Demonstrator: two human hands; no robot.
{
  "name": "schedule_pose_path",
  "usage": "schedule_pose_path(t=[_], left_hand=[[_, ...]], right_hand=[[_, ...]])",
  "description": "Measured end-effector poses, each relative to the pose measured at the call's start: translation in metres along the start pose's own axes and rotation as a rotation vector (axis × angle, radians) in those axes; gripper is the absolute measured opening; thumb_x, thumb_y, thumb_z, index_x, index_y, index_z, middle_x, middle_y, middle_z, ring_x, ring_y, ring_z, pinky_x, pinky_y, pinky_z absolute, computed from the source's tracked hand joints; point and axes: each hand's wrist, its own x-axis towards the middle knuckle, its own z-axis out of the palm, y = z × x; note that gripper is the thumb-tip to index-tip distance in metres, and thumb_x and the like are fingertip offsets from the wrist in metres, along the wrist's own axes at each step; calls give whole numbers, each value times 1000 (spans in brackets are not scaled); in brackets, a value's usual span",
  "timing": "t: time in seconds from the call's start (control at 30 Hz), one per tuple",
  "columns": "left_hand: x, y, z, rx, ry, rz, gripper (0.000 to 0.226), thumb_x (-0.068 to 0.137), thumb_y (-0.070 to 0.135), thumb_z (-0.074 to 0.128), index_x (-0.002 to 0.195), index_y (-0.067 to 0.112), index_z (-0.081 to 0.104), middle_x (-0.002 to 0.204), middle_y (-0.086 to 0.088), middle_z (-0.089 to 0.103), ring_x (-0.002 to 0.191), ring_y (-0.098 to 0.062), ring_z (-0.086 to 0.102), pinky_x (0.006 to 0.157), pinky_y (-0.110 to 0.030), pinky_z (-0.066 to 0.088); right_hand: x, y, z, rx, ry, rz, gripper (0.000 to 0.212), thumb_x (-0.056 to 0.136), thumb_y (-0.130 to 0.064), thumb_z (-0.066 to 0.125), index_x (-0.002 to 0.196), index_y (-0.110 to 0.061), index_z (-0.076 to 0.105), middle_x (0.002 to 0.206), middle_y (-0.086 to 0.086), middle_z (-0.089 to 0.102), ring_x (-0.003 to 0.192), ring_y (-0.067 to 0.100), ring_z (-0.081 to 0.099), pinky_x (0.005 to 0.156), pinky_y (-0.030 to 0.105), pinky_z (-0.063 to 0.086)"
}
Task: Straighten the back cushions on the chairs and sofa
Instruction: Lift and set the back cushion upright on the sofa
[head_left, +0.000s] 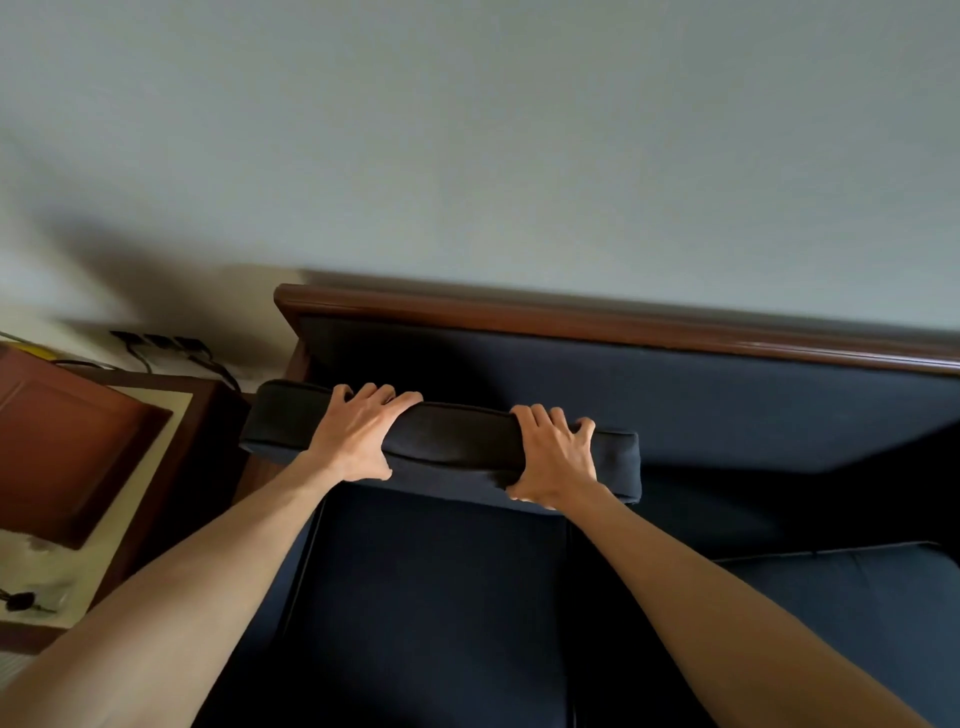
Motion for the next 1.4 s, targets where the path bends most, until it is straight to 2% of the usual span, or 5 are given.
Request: schedule_pose_path(t=[0.47, 0.7, 0.83, 1.0, 1.4], left_hand=[[35, -38, 10, -123, 25, 2, 114, 54, 42, 85, 148, 33, 22, 136, 4, 45, 128, -21, 42, 113, -49, 25], [62, -47, 6, -128, 13, -24, 119, 62, 45, 84, 153, 34, 7, 154, 1, 26, 146, -23, 18, 119, -59, 2], [73, -53, 3, -100, -20, -67, 124, 63, 46, 84, 153, 35, -1, 158, -1, 18, 149, -26, 9, 118, -61, 3], [85, -53, -4, -86, -31, -96, 123, 59, 41, 88, 152, 36, 8, 152, -2, 29, 145, -26, 22, 116, -61, 14], [97, -58, -10, -48, -18, -94, 117, 56, 37, 88, 150, 40, 19, 145, 1, 39, 136, -24, 34, 110, -64, 23]], right_hand=[[46, 2, -1, 28, 71, -2, 105, 58, -61, 76, 145, -27, 27, 137, -2, 43, 128, 24, 42, 113, 58, 19], [56, 24, 5, -33, 132, 90, 111, 76, -68, 64, 157, -27, 1, 162, 11, 13, 151, 29, 4, 117, 62, -5], [65, 26, 4, -37, 138, 123, 104, 82, -67, 59, 157, -27, -1, 164, 12, 5, 152, 30, -3, 116, 64, -1], [81, 31, -9, -155, 8, 129, 129, 69, -58, 79, 155, -26, -12, 161, 12, 5, 151, 32, 1, 115, 67, 5], [86, 35, -10, -184, 27, 149, 122, 74, -50, 79, 155, -31, -11, 157, 11, 11, 148, 31, 9, 108, 74, 17]])
